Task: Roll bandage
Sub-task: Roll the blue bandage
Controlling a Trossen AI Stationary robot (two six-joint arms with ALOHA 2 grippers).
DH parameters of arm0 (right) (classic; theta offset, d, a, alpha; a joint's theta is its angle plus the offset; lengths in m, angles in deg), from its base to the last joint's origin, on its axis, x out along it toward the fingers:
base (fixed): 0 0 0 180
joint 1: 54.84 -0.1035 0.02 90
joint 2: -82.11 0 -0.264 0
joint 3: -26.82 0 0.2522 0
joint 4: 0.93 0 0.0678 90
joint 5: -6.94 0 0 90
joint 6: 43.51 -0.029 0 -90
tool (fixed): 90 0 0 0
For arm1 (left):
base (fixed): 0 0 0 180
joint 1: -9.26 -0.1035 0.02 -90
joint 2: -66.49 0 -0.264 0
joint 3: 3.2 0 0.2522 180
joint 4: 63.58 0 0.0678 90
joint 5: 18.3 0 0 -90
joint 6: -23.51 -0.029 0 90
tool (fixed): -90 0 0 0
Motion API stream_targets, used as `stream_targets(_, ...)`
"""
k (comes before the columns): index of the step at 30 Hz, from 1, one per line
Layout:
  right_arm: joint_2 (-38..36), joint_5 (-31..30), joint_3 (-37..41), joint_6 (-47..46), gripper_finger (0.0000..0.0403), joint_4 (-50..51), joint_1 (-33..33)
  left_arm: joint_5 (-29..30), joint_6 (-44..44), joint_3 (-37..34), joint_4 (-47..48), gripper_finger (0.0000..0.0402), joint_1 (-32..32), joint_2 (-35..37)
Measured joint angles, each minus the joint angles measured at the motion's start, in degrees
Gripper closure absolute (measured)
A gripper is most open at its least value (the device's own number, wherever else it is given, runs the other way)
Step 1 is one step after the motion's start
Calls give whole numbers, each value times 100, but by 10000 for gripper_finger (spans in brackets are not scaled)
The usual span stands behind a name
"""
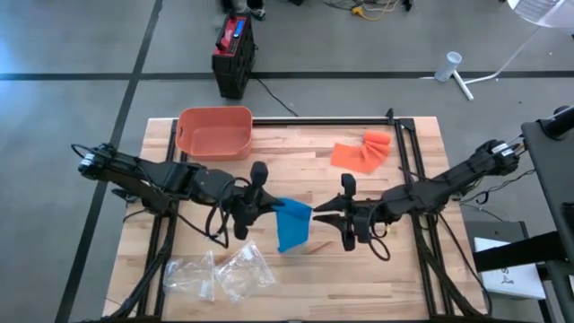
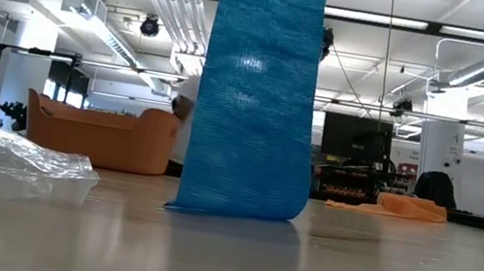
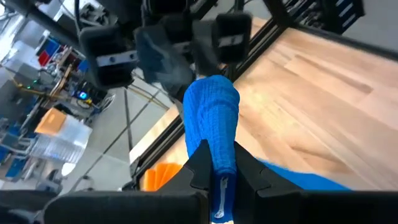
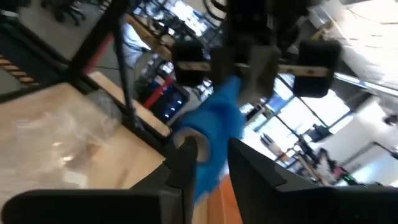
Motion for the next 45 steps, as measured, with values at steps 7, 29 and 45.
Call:
stream_targets(7,137,-403,-49,304,317,-94,49,-267,210,2,-198,388,10,-107)
stream_targets(29,41,-795,-45,-289,339,-504,40,-58,1313,4,-396,385,1,-258)
stream_targets(45,119,-604,-273,-132,308,112,40,-78,2372,4,-579,385,-75,-264)
